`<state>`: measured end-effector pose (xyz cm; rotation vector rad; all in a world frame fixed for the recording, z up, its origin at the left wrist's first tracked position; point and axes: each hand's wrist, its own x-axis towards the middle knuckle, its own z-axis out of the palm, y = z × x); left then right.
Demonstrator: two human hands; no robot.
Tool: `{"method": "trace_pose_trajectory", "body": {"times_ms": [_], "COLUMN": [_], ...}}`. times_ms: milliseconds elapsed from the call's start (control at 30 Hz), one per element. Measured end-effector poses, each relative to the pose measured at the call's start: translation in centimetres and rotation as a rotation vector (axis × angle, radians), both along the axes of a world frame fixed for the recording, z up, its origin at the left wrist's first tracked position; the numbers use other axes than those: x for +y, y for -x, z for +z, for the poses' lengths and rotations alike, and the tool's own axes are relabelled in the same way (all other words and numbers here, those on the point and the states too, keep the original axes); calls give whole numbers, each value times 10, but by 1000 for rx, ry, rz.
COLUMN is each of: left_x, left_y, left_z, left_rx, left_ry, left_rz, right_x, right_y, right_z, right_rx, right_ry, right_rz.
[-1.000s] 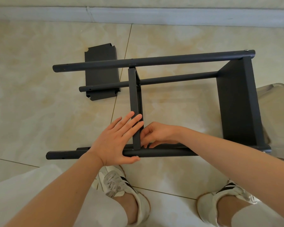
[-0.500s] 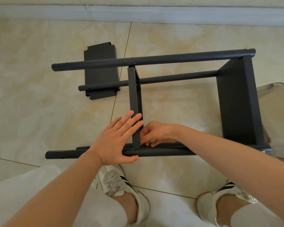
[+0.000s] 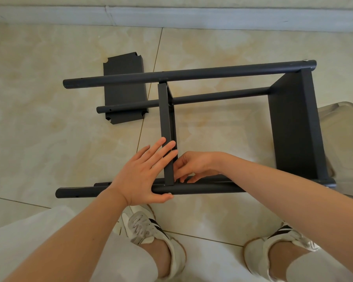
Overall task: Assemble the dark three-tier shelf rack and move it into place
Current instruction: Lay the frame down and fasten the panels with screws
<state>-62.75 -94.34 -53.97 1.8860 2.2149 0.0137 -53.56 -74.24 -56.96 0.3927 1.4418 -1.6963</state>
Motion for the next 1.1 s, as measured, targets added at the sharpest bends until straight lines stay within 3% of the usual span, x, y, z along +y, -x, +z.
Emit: {"method": "trace_pose_trajectory", "body": {"times_ms": [1100], "left_x": [1], "left_y": [0], "left_z": [1], "left_rx": [-1], "left_ry": [11], "left_rz": [3], "right_x": [-3], "right_y": [2], "right_z": [-3], "right_rx": [-41], "right_ry": [-20], "right_rz": [6]}}
